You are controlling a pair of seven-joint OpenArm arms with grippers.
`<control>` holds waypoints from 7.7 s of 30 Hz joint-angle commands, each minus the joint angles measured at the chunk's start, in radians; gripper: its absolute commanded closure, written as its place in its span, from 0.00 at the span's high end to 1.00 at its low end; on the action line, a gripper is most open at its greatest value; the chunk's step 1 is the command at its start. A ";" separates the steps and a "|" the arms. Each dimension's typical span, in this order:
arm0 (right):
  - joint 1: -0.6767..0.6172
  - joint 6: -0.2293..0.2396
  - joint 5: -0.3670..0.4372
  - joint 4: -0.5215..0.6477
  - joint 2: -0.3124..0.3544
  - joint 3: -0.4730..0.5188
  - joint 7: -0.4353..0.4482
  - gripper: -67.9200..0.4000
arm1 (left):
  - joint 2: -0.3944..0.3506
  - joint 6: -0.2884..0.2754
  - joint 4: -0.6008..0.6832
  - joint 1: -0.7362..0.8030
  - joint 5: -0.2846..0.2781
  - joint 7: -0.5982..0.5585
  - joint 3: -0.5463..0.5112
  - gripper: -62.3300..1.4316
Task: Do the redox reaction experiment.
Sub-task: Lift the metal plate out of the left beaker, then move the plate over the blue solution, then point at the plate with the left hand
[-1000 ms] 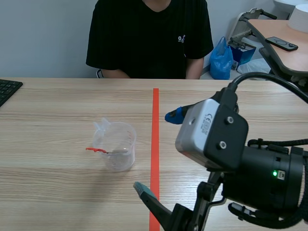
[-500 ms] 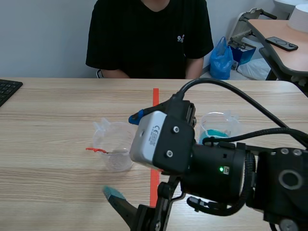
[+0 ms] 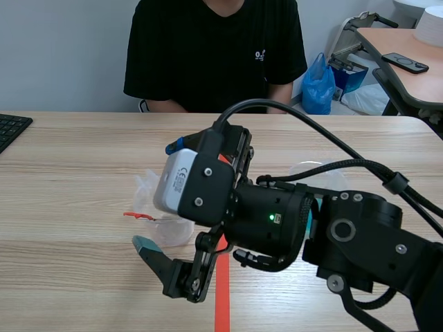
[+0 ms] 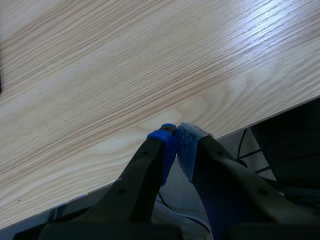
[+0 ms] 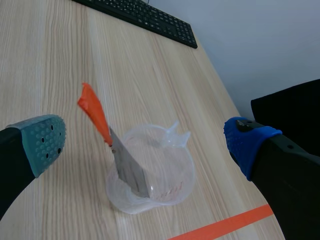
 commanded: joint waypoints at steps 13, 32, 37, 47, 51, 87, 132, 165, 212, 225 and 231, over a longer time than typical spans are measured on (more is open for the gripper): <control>0.026 -0.127 0.007 0.011 -0.016 0.009 0.013 0.66 | -0.006 0.008 0.003 0.003 -0.007 -0.027 -0.009 0.07; 0.027 -0.159 0.008 0.011 -0.013 0.011 0.006 0.05 | -0.006 0.008 0.003 0.002 -0.010 -0.039 -0.009 0.07; 0.037 -0.159 0.008 0.011 -0.013 0.011 0.018 0.03 | -0.006 0.008 0.003 0.002 -0.010 -0.047 -0.009 0.07; 0.063 -0.133 0.164 0.035 -0.004 0.050 -0.014 0.03 | -0.006 0.008 0.003 0.002 -0.010 -0.047 -0.009 0.07; 0.063 -0.029 0.246 0.082 -0.004 0.107 -0.098 0.03 | -0.006 0.008 0.003 0.002 -0.010 -0.046 -0.009 0.07; 0.045 0.280 1.161 0.465 0.322 0.803 -0.784 0.03 | -0.006 0.008 0.003 0.002 -0.010 -0.053 -0.009 0.07; 0.026 0.481 1.264 0.161 0.422 0.932 -0.711 0.03 | -0.179 -0.097 0.004 -0.146 -0.199 -0.142 -0.006 0.07; 0.026 0.481 1.264 0.161 0.416 0.932 -0.724 0.03 | -0.078 -0.309 0.011 -0.972 -0.233 0.187 0.674 0.07; 0.026 0.481 1.265 0.161 0.416 0.932 -0.727 0.03 | 0.268 -0.186 -0.233 -1.253 -0.253 0.291 0.949 0.07; 0.026 0.481 1.265 0.161 0.416 0.932 -0.727 0.03 | 0.294 -0.269 -0.246 -1.286 -0.300 0.303 0.949 0.07; 0.026 0.481 1.265 0.161 0.416 0.932 -0.727 0.03 | 0.335 -0.268 -0.246 -1.286 -0.298 0.308 0.949 0.07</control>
